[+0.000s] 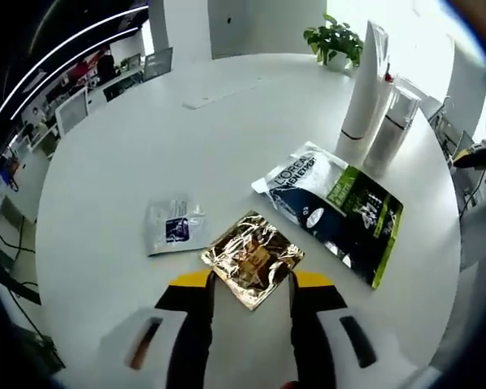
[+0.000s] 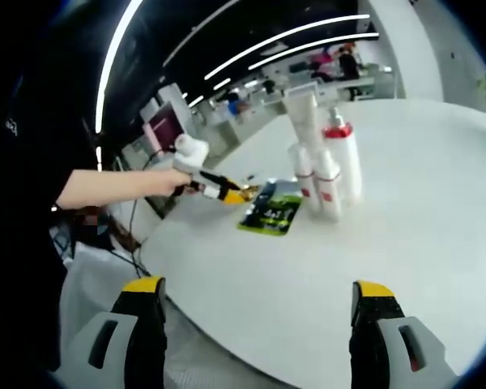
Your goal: Arrange the skincare products in the storage area until every visible bottle or jar stands upright without overlapping.
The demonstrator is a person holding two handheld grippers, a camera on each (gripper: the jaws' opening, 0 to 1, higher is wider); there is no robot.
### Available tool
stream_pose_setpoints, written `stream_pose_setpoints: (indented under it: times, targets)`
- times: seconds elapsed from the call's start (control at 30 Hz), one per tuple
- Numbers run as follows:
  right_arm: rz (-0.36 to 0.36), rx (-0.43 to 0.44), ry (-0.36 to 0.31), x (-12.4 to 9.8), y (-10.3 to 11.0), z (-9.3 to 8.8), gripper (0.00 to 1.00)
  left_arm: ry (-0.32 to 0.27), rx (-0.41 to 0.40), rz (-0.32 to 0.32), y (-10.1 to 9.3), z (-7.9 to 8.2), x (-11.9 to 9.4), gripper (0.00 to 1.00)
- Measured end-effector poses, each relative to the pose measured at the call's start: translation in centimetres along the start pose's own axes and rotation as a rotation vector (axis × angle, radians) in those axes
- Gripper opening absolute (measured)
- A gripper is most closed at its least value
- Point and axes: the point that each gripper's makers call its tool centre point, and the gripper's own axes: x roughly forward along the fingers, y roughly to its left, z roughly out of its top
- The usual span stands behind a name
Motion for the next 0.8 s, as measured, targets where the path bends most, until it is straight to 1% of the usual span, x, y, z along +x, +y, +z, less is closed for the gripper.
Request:
stream_pose_setpoints:
  times: [0.63, 0.7, 0.73, 0.8]
  targets:
    - [0.002, 0.0, 0.002, 0.0, 0.1, 0.0, 0.98, -0.001, 0.0, -0.002, 0.1, 0.4, 0.4, 0.38]
    - [0.001, 0.0, 0.003, 0.0, 0.0, 0.0, 0.98, 0.004, -0.002, -0.003, 0.1, 0.4, 0.3, 0.4]
    - [0.001, 0.001, 0.001, 0.0, 0.0, 0.0, 0.98, -0.002, -0.008, -0.002, 0.2, 0.6, 0.1, 0.4]
    - [0.0, 0.003, 0.0, 0.0, 0.0, 0.0, 0.98, -0.044, -0.039, 0.007, 0.7, 1.6, -0.2, 0.42]
